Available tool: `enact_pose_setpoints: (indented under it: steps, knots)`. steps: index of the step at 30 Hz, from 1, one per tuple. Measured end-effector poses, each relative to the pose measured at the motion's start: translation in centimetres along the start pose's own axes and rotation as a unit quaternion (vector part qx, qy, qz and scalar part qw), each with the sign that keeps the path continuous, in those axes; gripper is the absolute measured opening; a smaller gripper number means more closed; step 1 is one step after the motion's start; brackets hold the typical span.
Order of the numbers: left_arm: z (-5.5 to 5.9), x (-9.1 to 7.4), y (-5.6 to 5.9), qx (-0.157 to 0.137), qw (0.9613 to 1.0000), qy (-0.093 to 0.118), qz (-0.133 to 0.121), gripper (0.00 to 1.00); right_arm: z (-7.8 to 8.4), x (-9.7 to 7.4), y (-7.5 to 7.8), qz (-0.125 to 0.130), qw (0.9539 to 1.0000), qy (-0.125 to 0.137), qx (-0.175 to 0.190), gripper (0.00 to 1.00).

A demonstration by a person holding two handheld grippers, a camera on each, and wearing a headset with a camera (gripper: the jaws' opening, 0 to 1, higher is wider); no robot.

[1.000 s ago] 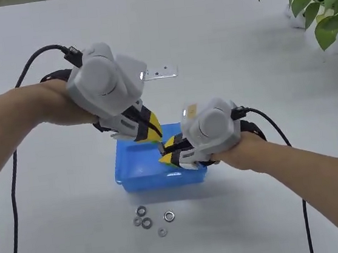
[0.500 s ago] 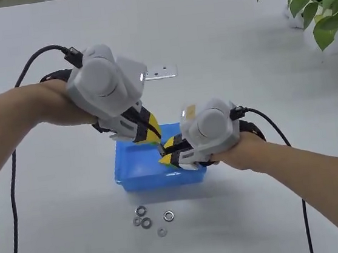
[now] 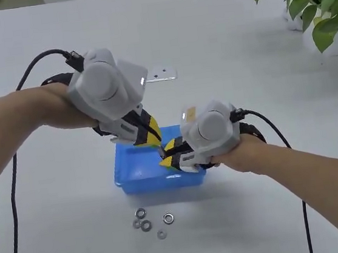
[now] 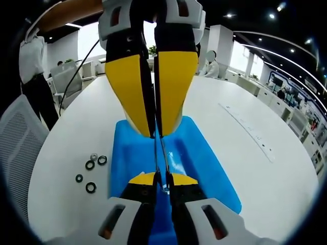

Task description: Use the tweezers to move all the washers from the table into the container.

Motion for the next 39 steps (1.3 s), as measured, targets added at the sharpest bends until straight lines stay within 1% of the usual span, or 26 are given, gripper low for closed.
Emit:
enact_pose_setpoints:
  steps: [7,15,21,27,31,39]
  knots:
    - [-0.2,-0.3,0.1,-0.001,1.0000,0.002,-0.001,0.05,-0.2,-0.2,0.0,0.001,1.0000,0.002,0.000,0.11]
    - [-0.9,-1.4,0.8,0.002,1.0000,0.004,0.001,0.05,-1.3,-0.9,-0.7,0.001,0.9998,0.011,-0.013,0.10]
    - [-1.6,-2.5,1.6,0.007,1.0000,0.003,-0.003,0.05,-2.2,-1.6,-1.2,0.006,0.9996,0.019,-0.021,0.10]
    - [-2.1,-3.5,2.3,0.009,0.9999,0.001,-0.010,0.05,-3.0,-2.4,-1.8,0.012,0.9993,0.028,-0.020,0.10]
    - [-2.6,-4.0,3.0,0.012,0.9999,-0.001,-0.009,0.05,-3.5,-2.8,-2.6,0.016,0.9991,0.034,-0.021,0.10]
    - [-3.0,-4.6,4.2,0.017,0.9998,-0.002,-0.011,0.05,-3.9,-3.4,-3.7,0.021,0.9986,0.042,-0.023,0.10]
Point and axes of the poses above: the centre of the closed fingertips' face, and the gripper's own axes: x roughly forward along the fingers, y roughly to its right, z roughly out of its underside, the point moved 9 cm from there along -x, roughly backward along the fingers, and after that the axes turned 5 degrees about -x, right-handed, at the moved point
